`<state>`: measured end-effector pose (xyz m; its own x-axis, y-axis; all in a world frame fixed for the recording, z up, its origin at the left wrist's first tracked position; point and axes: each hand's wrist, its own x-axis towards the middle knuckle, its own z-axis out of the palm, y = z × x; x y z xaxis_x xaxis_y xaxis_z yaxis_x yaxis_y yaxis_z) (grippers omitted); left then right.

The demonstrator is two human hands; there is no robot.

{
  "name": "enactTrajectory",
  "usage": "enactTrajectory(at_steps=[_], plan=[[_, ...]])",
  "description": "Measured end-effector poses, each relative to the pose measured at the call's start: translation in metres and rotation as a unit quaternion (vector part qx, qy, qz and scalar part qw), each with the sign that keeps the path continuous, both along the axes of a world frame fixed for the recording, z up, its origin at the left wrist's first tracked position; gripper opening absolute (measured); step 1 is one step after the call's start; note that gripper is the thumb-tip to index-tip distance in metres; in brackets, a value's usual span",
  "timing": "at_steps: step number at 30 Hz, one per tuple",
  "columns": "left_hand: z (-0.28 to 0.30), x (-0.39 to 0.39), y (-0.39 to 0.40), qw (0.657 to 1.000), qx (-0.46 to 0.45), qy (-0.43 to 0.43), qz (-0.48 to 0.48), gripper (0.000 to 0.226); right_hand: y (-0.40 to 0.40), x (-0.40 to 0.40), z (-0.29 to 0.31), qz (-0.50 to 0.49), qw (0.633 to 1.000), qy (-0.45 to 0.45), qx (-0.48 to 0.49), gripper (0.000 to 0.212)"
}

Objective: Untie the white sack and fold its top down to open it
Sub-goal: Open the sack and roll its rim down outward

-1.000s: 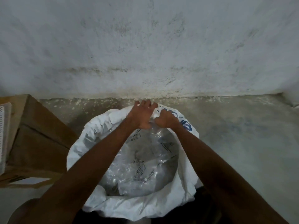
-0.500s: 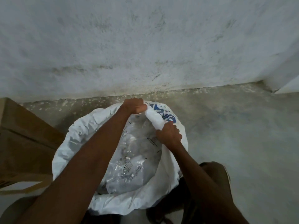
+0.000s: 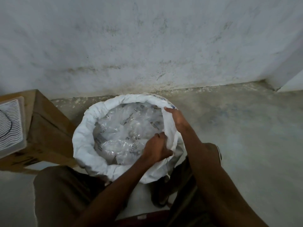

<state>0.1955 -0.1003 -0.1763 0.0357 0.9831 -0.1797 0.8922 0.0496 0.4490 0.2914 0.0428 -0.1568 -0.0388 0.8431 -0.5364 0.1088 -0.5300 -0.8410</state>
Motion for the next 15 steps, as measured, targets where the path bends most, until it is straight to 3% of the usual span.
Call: enactTrajectory(at_steps=[3, 5, 7, 8, 10, 12, 15], plan=[[0.007, 0.002, -0.008, 0.994, 0.029, -0.089, 0.049, 0.036, -0.060, -0.012, -0.002, -0.113, 0.961, -0.251, -0.007, 0.094], [0.019, 0.011, -0.015, 0.955, 0.020, -0.265, 0.129, 0.010, -0.109, -0.019, -0.013, -0.153, 0.958, -0.225, -0.094, 0.113], [0.024, 0.019, -0.021, 0.926, 0.028, -0.334, 0.175, 0.031, -0.143, -0.020, -0.026, -0.192, 0.969, -0.101, -0.118, 0.130], [0.021, 0.020, -0.025, 0.925, 0.034, -0.338, 0.169, 0.029, -0.153, -0.020, -0.025, -0.212, 0.969, -0.041, -0.120, 0.129], [0.015, 0.012, -0.039, 0.953, 0.047, -0.285, 0.095, 0.008, -0.162, -0.017, -0.011, -0.239, 0.964, 0.030, -0.117, 0.100], [0.000, -0.002, -0.053, 0.978, 0.077, -0.194, 0.012, 0.049, -0.163, -0.011, -0.005, -0.260, 0.958, 0.053, -0.109, 0.067], [-0.008, -0.017, -0.072, 0.985, 0.154, -0.078, -0.001, 0.075, -0.166, -0.008, -0.008, -0.262, 0.945, 0.151, -0.123, 0.060]])
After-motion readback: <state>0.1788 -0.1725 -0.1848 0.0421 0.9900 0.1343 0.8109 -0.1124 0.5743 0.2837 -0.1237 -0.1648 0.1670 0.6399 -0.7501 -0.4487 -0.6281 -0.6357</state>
